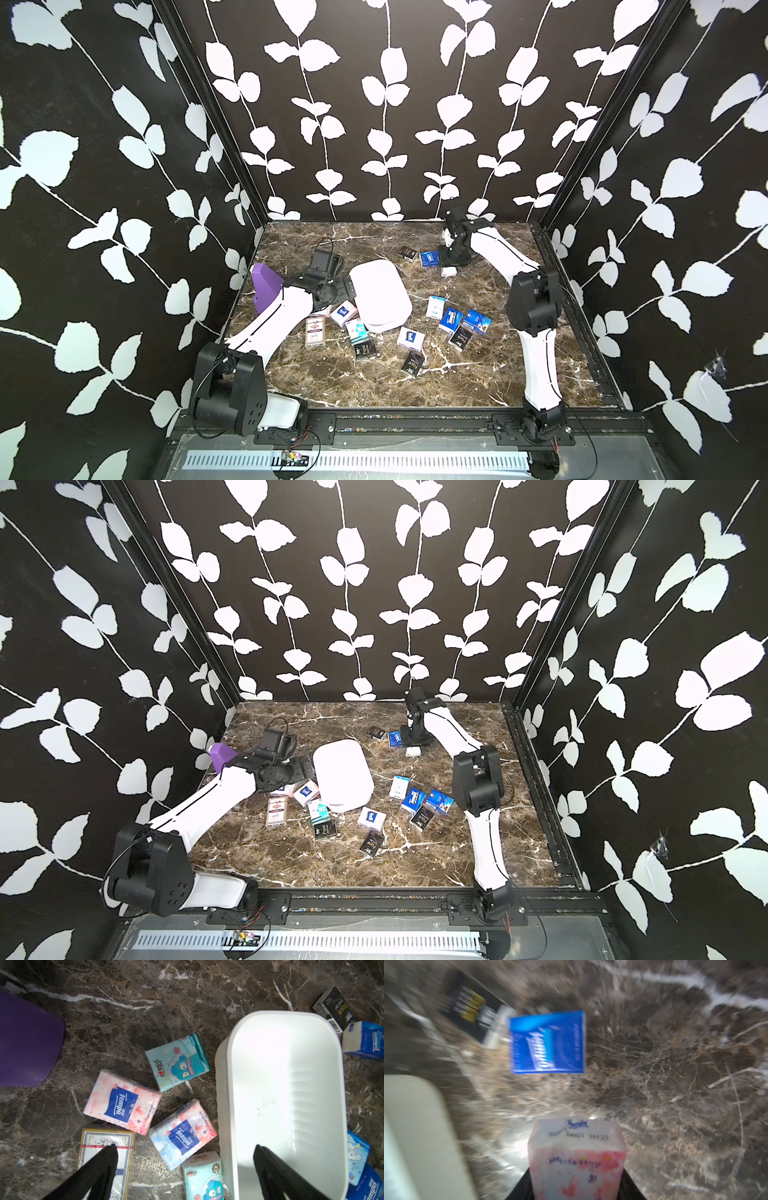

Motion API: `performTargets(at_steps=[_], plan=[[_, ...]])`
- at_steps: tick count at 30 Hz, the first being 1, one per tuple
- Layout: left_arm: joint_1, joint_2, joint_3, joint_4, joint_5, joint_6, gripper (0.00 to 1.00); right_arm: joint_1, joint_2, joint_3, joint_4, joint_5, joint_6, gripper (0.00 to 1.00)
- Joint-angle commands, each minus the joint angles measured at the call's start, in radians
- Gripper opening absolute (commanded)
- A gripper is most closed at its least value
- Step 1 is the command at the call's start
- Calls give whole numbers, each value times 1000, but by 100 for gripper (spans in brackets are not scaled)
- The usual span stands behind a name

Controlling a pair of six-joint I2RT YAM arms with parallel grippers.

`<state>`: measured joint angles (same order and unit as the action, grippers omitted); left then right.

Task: Put the pocket tissues into the storage box
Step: Place the pocket tissues in the storage box.

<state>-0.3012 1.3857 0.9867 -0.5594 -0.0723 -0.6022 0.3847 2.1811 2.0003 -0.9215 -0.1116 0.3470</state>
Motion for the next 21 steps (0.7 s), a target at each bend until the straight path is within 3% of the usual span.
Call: performTargets(at_steps=[1, 14, 21], plan=[[14, -4, -17, 17, 8, -37, 99, 66, -62, -19, 18, -59, 109, 46], [20, -93, -85, -70, -19, -35, 99, 335, 18, 38, 267, -100, 301, 44], [52, -173, -125, -105, -34, -10, 99, 408, 209, 266, 231, -113, 307, 44]])
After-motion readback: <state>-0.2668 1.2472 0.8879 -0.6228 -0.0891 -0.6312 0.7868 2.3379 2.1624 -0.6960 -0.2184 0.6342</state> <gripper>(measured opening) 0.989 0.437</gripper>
